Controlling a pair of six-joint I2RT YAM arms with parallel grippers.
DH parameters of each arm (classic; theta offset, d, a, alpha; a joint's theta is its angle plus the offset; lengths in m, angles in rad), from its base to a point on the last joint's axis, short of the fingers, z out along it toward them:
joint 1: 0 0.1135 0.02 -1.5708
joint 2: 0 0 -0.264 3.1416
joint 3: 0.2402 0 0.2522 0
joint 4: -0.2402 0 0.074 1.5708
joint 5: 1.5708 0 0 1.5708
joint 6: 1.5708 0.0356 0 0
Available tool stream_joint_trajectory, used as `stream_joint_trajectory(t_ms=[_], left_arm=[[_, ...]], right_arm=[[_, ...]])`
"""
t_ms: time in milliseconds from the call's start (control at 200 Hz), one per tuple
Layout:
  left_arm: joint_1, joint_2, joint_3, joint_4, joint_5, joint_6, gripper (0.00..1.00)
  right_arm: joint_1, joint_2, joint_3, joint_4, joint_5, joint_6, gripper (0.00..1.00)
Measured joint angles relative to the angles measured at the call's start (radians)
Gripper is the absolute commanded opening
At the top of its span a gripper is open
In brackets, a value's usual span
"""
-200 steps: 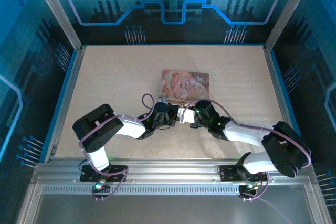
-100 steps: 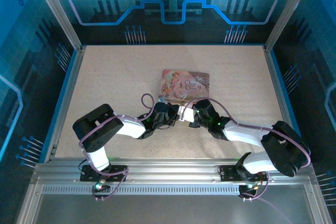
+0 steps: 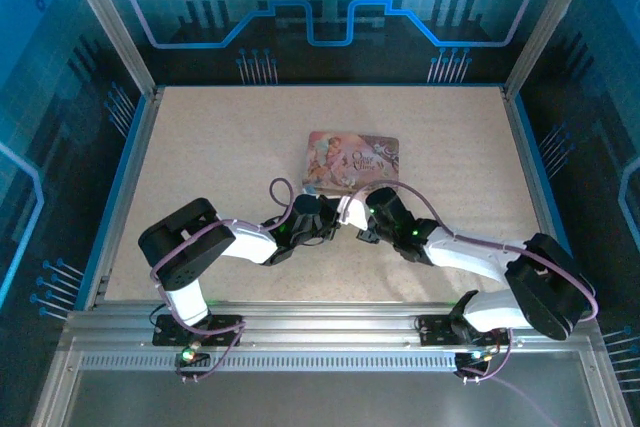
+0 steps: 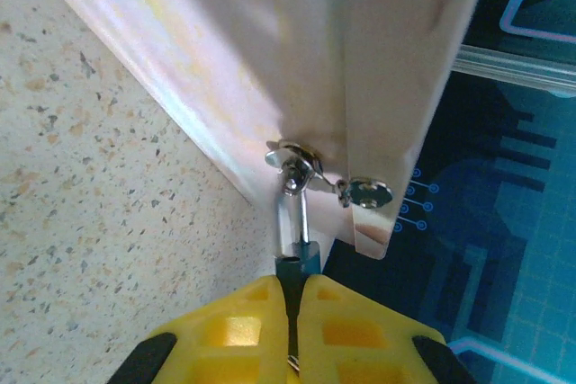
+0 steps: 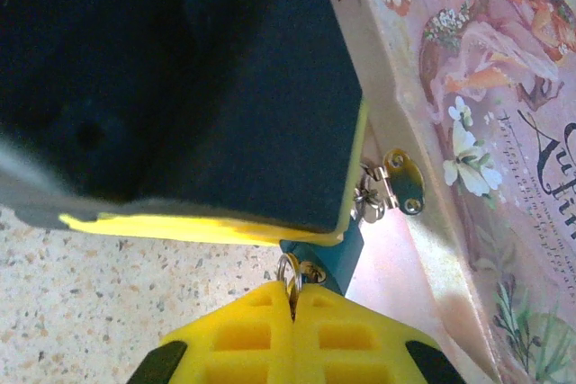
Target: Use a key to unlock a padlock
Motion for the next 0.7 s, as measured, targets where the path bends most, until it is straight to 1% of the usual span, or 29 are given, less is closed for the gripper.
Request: stream_joint_trajectory(t_ms=[165, 300, 355, 445, 580, 700], left_arm=[[0.005, 0.000, 0.000, 0.002, -0.009, -0.001, 0.09], [0.005, 0.005, -0.001, 0.005, -0.013, -0.003, 0.10], [0.005, 0.005, -0.001, 0.006, -0.014, -0.003, 0.13], [0.005, 0.006, -0.003, 0.011, -0.020, -0.002, 0.22], [0.005, 0.006, -0.009, 0.029, -0.011, -0.002, 0.32], [0.006, 0.005, -0.018, 0.039, -0.005, -0.002, 0.39]], right_arm=[[0.024, 0.036, 0.055, -0.056, 0.046, 0.074, 0.00], [0.028, 0.045, 0.057, -0.055, 0.053, 0.159, 0.00], [0.028, 0.047, 0.053, -0.046, 0.052, 0.199, 0.00], [0.027, 0.047, 0.036, -0.010, 0.034, 0.262, 0.00], [0.018, 0.048, 0.002, 0.074, -0.022, 0.356, 0.00], [-0.002, 0.047, -0.041, 0.147, -0.079, 0.420, 0.00]])
